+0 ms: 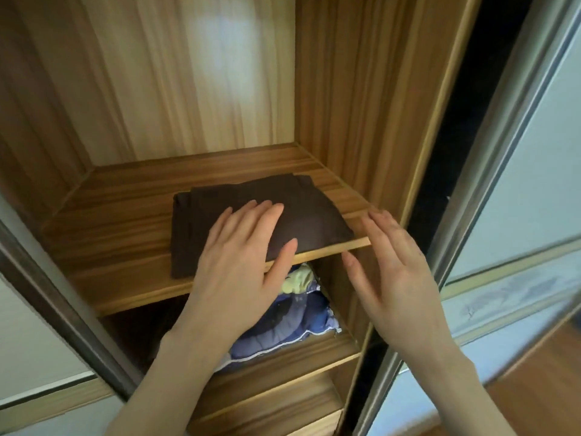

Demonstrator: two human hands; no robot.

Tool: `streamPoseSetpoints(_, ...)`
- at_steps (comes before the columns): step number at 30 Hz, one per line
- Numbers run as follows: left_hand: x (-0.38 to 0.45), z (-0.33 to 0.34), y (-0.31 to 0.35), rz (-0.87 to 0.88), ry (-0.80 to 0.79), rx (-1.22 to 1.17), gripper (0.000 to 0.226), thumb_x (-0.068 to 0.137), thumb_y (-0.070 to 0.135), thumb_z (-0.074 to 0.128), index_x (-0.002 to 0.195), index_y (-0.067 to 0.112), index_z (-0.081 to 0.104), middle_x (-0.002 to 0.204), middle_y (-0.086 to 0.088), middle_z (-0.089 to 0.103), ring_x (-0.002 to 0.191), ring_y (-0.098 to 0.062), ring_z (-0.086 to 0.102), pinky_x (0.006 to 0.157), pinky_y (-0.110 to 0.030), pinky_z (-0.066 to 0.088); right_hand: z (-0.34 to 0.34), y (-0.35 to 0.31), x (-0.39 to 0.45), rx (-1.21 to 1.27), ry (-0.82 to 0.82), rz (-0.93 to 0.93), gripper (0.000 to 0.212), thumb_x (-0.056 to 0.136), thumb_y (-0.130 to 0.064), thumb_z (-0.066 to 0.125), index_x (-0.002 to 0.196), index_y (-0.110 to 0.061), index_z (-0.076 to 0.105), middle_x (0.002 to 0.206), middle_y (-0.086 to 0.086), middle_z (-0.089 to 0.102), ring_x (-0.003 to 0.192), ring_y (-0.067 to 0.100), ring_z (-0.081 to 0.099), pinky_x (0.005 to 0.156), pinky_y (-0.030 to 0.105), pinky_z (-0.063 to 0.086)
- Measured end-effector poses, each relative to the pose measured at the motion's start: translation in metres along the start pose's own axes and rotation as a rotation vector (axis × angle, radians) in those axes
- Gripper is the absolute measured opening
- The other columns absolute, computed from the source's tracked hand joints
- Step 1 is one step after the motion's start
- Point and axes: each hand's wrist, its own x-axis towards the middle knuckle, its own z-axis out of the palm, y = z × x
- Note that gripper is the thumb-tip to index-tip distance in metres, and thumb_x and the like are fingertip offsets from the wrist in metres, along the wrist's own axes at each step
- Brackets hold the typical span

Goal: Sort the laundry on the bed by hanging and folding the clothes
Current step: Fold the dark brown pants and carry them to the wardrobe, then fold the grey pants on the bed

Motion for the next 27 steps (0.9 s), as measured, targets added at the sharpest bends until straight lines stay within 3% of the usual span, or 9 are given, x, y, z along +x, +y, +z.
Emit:
streamPoseSetpoints(8, 0.004, 0.022, 0.055, 0.228, -0.042, -0.334, 0.048, 0.107, 0.039, 0.045, 0.145, 0.011, 0.056, 0.144, -0.007, 0.063, 0.135, -0.024, 0.058, 0.113, -0.045, 0.049, -0.056, -0.017, -0.095, -0.34, 0.166, 0.354, 0.064, 0.105, -0.048, 0.05, 0.156, -0.011, 0.043, 0.163, 0.006, 0.042, 0.156, 0.02, 0.029, 0.124, 0.049, 0.031)
streamPoseSetpoints(13, -0.015, 0.054, 0.099, 0.407, -0.024, -0.553, 0.048, 0.11, 0.038, 0.046, 0.147, 0.008, 0.054, 0.147, -0.008, 0.059, 0.142, -0.024, 0.051, 0.118, -0.043, 0.042, -0.095, -0.021, -0.151, -0.555, 0.163, 0.655, 0.072, 0.102, -0.055, 0.048, 0.159, -0.012, 0.037, 0.167, 0.006, 0.035, 0.158, 0.018, 0.022, 0.128, 0.045, 0.022)
streamPoseSetpoints(17, -0.034, 0.077, 0.147, 0.544, -0.073, -0.682, 0.045, 0.109, 0.037, 0.05, 0.142, 0.008, 0.058, 0.141, -0.009, 0.063, 0.139, -0.026, 0.053, 0.117, -0.043, 0.042, -0.131, -0.029, -0.196, -0.708, 0.178, 0.799, 0.072, 0.103, -0.056, 0.047, 0.158, -0.011, 0.038, 0.165, 0.008, 0.037, 0.157, 0.021, 0.025, 0.127, 0.049, 0.025)
streamPoseSetpoints(20, -0.046, 0.094, 0.189, 0.669, -0.11, -0.708, 0.047, 0.11, 0.041, 0.044, 0.139, 0.008, 0.059, 0.139, -0.009, 0.064, 0.137, -0.029, 0.055, 0.115, -0.049, 0.042, -0.158, -0.031, -0.227, -0.832, 0.156, 0.905, 0.072, 0.103, -0.059, 0.042, 0.159, -0.014, 0.036, 0.166, 0.005, 0.036, 0.158, 0.019, 0.022, 0.128, 0.048, 0.023)
streamPoseSetpoints(24, -0.06, 0.108, 0.249, 0.755, -0.2, -0.72, 0.058, 0.111, 0.053, 0.029, 0.144, 0.013, 0.055, 0.144, -0.006, 0.061, 0.142, -0.025, 0.051, 0.12, -0.046, 0.038, -0.19, -0.023, -0.264, -0.953, 0.136, 1.03, 0.074, 0.103, -0.062, 0.039, 0.16, -0.016, 0.034, 0.167, 0.006, 0.034, 0.158, 0.022, 0.022, 0.128, 0.048, 0.021)
streamPoseSetpoints(27, -0.069, 0.118, 0.299, 0.82, -0.265, -0.753, 0.058, 0.11, 0.053, 0.032, 0.146, 0.014, 0.054, 0.147, -0.005, 0.059, 0.144, -0.023, 0.047, 0.119, -0.049, 0.04, -0.212, -0.011, -0.291, -1.004, 0.133, 1.126, 0.073, 0.103, -0.064, 0.038, 0.16, -0.018, 0.035, 0.168, 0.005, 0.031, 0.159, 0.022, 0.02, 0.129, 0.049, 0.019)
